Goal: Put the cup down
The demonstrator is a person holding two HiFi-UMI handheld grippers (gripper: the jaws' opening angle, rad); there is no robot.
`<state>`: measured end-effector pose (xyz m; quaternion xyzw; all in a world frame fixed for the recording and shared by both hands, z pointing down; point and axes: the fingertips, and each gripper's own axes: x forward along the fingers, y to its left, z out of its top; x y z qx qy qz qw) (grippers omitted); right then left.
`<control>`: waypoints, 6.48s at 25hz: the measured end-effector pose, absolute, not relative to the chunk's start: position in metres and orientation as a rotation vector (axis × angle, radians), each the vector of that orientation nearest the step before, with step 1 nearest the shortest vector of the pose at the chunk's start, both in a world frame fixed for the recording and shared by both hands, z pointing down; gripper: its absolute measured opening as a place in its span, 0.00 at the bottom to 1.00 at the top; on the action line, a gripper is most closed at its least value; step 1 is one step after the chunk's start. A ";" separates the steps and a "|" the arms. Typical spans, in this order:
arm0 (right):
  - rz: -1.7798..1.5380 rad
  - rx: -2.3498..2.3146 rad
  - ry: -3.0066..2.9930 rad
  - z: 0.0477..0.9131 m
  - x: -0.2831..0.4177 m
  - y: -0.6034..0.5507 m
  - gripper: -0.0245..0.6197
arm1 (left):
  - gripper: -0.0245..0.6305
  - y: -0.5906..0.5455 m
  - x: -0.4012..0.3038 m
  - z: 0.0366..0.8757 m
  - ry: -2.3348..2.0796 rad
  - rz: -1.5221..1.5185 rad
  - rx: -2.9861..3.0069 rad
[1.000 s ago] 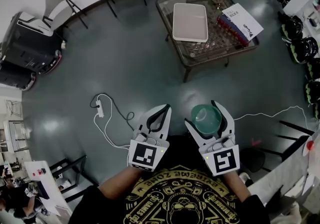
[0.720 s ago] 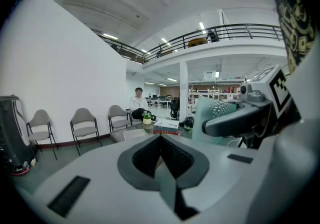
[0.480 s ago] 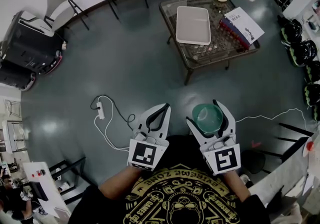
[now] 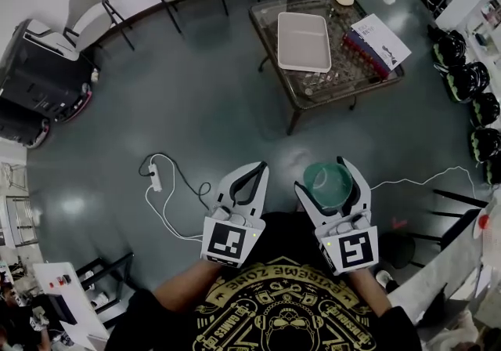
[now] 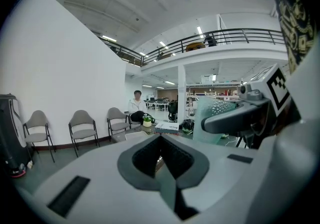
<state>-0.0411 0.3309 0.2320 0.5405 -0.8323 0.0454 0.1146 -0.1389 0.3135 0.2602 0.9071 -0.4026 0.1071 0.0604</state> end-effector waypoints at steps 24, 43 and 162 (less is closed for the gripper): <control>0.072 1.613 -2.417 0.228 -0.084 0.321 0.64 | 0.02 0.313 -0.193 0.266 -1.209 0.261 2.726; 0.142 1.485 -2.491 0.260 0.000 0.223 0.64 | 0.02 0.222 -0.112 0.277 -1.343 0.309 2.656; 0.294 1.403 -2.442 0.386 0.081 -0.097 0.64 | 0.02 -0.105 0.010 0.403 -1.337 0.518 2.573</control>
